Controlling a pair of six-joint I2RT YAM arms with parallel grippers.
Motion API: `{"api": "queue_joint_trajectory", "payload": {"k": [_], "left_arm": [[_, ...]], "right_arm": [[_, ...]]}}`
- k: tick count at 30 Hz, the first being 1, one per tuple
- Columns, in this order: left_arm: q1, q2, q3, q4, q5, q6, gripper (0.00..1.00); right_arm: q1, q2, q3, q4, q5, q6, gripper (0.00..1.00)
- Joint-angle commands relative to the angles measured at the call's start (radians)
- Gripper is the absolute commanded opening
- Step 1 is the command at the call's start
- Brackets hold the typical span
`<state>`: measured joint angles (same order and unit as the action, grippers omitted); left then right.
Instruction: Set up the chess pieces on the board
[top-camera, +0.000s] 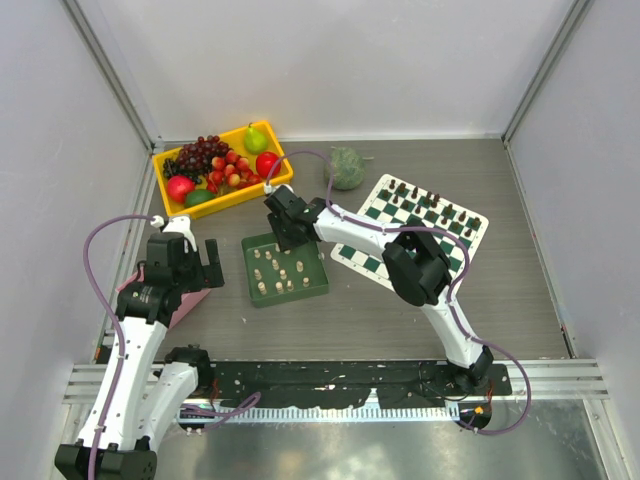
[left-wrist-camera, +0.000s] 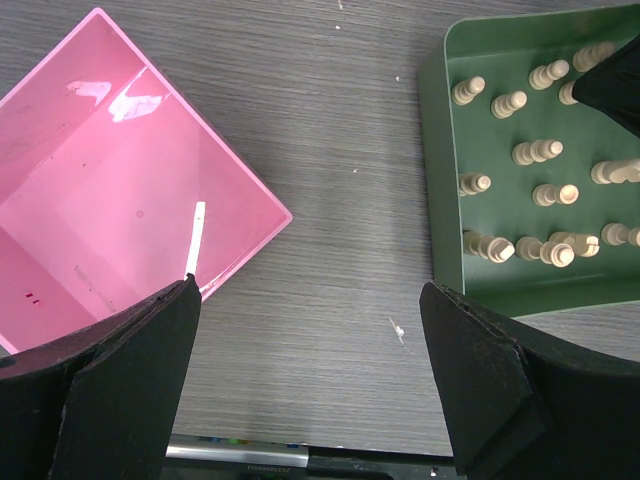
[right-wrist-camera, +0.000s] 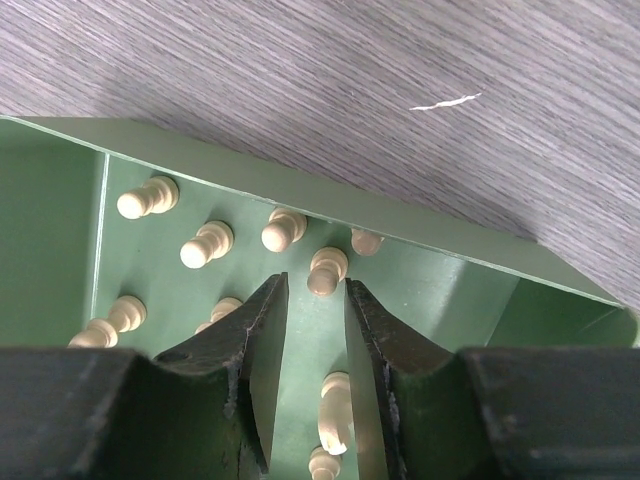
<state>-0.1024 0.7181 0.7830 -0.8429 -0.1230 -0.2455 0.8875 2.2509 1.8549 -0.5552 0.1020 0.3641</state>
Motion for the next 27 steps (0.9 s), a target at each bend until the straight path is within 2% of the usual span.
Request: {"api": "queue_joint_trajectory", "payload": {"k": [1, 16, 21, 27], "left_arm": [[0.004, -0.003, 0.03, 0.01, -0.01, 0.018, 1.0], [0.004, -0.003, 0.03, 0.008, -0.01, 0.018, 0.99], [0.006, -0.005, 0.03, 0.01, -0.012, 0.018, 1.0], [0.006, -0.003, 0.03, 0.007, -0.012, 0.018, 0.99]], "right_arm": [[0.005, 0.007, 0.017, 0.0, -0.007, -0.007, 0.35], [0.007, 0.018, 0.029, -0.003, -0.002, -0.016, 0.26], [0.005, 0.004, 0.027, -0.005, 0.004, -0.027, 0.18], [0.005, -0.04, 0.018, 0.001, 0.008, -0.037, 0.16]]}}
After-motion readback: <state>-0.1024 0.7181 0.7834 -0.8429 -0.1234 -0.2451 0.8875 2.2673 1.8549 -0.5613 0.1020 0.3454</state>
